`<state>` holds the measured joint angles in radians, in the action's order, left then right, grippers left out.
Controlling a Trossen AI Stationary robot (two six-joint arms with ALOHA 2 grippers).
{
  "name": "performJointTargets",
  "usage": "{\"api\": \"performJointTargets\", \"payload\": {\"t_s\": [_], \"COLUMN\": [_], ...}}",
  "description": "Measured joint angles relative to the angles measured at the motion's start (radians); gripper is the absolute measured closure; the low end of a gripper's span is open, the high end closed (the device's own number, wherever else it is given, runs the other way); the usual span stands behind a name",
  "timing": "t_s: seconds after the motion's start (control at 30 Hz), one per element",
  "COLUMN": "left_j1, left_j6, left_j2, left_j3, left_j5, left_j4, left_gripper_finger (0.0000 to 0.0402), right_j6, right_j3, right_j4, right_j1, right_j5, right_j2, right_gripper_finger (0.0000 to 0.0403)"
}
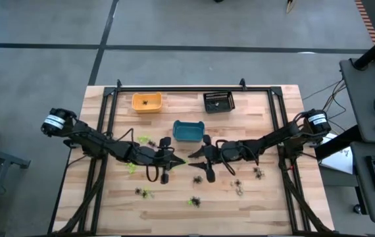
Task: Sort Halloween decoration
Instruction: Put the green spider toy into the blue bin
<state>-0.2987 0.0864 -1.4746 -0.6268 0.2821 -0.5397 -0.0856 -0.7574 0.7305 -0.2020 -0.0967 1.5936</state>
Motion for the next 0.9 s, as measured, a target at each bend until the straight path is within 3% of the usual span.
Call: {"api": "performJointTargets", "payload": {"t_s": [0.27,0.6,0.9], "left_j1": [0.001,0.002,0.001], "left_j6": [-0.003,-0.014,-0.018], "left_j2": [-0.012,-0.018,-0.017], "left_j3": [-0.013,-0.015,-0.015], "left_j5": [0.000,0.002,0.026], "left_j4": [0.000,-0.003,0.006], "left_gripper_finger": [0.0401,0.0402,0.0400], "right_j6": [0.010,0.012,-0.004], "right_j3": [-0.002,-0.002,-0.002], "right_j4": [0.009,0.008,0.008], "right_j1": [0.005,0.012,0.019], "right_j5": [0.000,0.006,0.005], "right_j2": [0.000,0.000,0.000], "right_gripper_finger": [0.0272,0.0385,0.0394]}}
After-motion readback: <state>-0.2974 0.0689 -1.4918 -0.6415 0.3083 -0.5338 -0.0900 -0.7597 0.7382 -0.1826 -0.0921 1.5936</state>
